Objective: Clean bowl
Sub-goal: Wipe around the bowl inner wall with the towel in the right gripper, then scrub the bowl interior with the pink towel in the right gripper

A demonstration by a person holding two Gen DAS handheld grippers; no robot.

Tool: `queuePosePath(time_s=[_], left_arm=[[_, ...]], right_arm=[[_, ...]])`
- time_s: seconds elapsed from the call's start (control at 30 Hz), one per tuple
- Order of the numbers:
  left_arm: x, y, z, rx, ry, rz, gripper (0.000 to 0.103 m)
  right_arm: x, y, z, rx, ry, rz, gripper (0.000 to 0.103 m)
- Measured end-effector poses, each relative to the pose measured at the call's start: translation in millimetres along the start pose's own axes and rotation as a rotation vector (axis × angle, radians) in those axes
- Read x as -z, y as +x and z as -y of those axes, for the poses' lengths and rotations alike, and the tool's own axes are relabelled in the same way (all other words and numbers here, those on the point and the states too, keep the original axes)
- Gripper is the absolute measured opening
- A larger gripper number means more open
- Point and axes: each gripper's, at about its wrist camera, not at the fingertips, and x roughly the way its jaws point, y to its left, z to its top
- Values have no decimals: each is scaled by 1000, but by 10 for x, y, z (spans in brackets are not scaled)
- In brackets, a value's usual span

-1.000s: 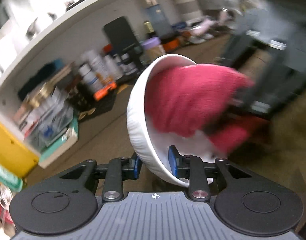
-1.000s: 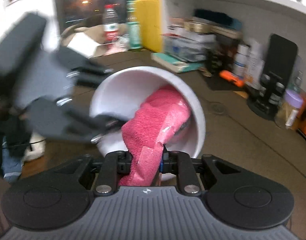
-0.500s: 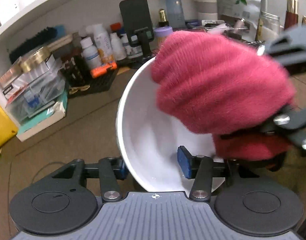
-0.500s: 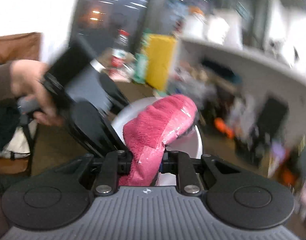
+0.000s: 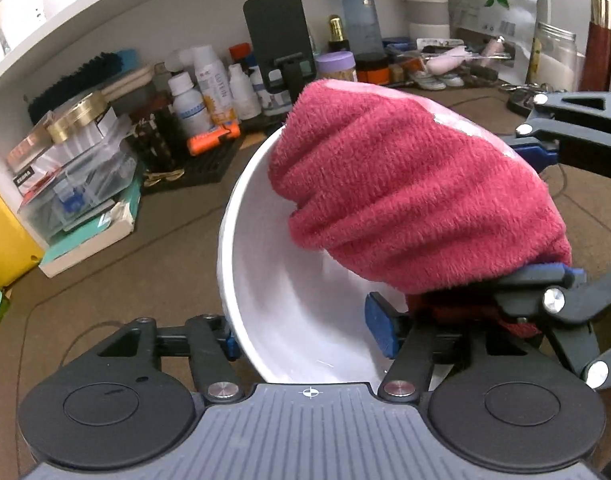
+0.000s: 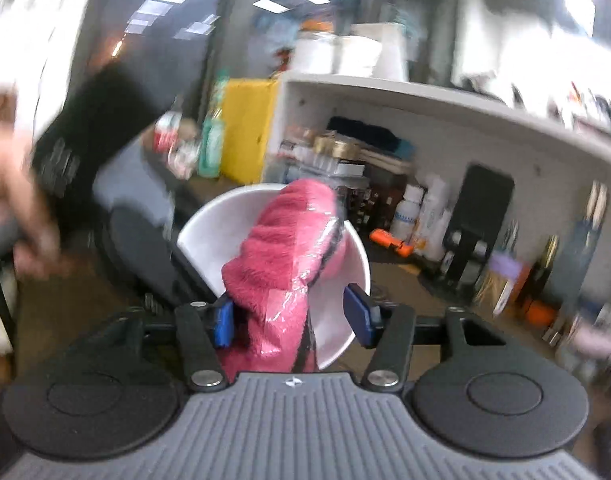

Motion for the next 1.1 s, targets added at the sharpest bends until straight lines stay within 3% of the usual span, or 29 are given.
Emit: queuePosePath(time_s=[0.2, 0.3, 0.37, 0.4, 0.5, 0.57, 0.67, 0.8, 0.87, 0.93, 0.97, 1.1], left_arm=[[-26, -11, 33, 2, 0, 1, 61], [-35, 3, 22, -8, -7, -4, 61], [-17, -1, 13, -14, -13, 2, 64], [-3, -3, 10, -19, -17, 6, 64], [22, -15, 28, -7, -20, 13, 60], [17, -32, 54, 12, -19, 16, 55], [6, -37, 70, 29, -22, 17, 55], [6, -34, 22, 33, 12, 0, 56], [8, -23, -24, 25, 20, -4, 55], [9, -9, -78, 9, 17, 1, 61], [10, 0, -89, -10, 9, 7, 70], [33, 23, -123, -30, -59, 19, 80]], right_arm=[[-20, 107, 115, 16, 109, 86, 20], [-3, 141, 294, -63, 224, 42, 19], [68, 170, 567, -185, 424, -27, 19], [94, 173, 602, -208, 455, -47, 19], [65, 200, 580, -199, 394, -176, 19], [-76, 240, 521, -107, 257, -243, 19], [-255, 299, 345, -4, 69, -217, 19], [-349, 396, 165, -87, -28, -150, 19], [-324, 364, 170, -210, -2, -98, 19], [-272, 288, 268, -262, 79, -55, 19], [-243, 249, 321, -282, 122, -34, 18], [-53, 80, 618, -220, 353, 39, 19]])
